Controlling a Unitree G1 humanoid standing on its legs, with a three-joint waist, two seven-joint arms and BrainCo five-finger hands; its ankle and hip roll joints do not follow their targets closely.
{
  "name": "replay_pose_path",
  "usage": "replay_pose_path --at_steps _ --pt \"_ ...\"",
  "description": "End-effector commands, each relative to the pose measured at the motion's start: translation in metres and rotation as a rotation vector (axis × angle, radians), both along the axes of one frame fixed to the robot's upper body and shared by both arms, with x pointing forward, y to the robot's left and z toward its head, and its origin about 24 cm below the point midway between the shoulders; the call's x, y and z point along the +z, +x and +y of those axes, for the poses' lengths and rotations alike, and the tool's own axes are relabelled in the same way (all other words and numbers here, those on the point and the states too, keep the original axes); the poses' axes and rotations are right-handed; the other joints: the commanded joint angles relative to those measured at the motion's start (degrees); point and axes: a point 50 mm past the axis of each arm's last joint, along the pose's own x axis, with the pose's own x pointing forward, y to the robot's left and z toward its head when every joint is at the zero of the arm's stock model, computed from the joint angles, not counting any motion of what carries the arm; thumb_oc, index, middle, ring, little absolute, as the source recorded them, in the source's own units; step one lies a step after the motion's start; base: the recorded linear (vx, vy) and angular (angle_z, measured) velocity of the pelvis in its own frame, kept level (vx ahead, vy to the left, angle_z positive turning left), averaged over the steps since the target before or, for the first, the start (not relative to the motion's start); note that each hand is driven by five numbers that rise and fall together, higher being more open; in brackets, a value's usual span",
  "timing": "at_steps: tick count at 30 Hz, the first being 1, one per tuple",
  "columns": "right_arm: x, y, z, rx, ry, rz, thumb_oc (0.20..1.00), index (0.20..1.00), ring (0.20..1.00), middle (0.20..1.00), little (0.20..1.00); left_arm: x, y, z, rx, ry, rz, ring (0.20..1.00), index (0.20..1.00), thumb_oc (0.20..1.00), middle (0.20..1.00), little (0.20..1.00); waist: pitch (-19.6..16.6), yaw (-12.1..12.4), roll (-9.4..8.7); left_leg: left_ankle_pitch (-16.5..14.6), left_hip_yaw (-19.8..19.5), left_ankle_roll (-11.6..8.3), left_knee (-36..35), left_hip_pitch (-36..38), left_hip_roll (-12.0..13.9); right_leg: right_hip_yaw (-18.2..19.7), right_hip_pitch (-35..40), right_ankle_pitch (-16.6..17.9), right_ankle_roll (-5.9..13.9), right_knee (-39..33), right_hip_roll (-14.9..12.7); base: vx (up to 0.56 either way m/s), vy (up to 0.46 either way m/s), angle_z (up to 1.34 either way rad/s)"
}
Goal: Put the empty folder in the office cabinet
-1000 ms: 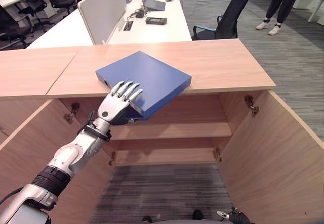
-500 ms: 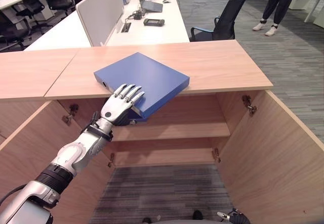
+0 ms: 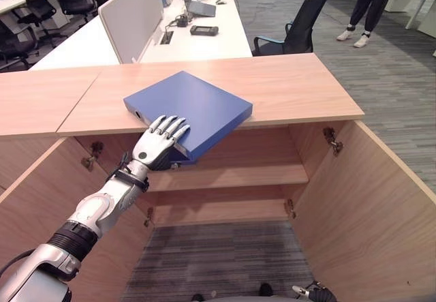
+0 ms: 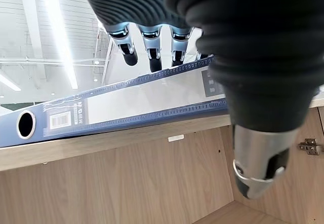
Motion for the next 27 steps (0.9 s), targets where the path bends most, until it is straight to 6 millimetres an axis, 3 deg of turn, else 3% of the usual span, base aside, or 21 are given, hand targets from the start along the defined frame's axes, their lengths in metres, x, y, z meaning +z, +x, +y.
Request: replay_pose_path --at_steps 1,19,27 --pt "0.0043 0.0175 -0.0062 0.024 -0.038 -0.035 1.000 1.000 1.000 1.000 1.000 0.0557 0.0323 -0.0054 0.000 0.044 -0.190 1.000 1.000 1.000 1.000 1.000 2.27 0.36 -2.10 -7.17 0.09 -0.47 0.73 2.54 -0.66 -0.42 3.66 -6.39 7.25 0.95 -5.91 0.00 0.000 0.00" --pt "0.0036 0.0151 -0.0069 0.023 -0.039 -0.021 1.000 1.000 1.000 1.000 1.000 0.0649 0.0390 -0.0061 0.012 0.054 -0.216 1.000 1.000 1.000 1.000 1.000 2.10 -0.05 -1.87 -7.16 0.29 -0.46 0.73 2.70 -0.68 -0.16 3.69 -6.55 7.22 1.01 -5.85 0.00 0.000 0.00" --pt "0.0035 0.0150 -0.0068 0.015 -0.036 -0.022 1.000 1.000 1.000 1.000 1.000 0.0584 0.0421 -0.0053 0.025 0.080 -0.185 1.000 1.000 1.000 1.000 1.000 1.97 -0.35 -1.74 -7.20 0.45 -0.40 0.73 2.74 -0.74 -0.09 3.59 -6.52 7.26 1.09 -5.80 0.00 0.000 0.00"
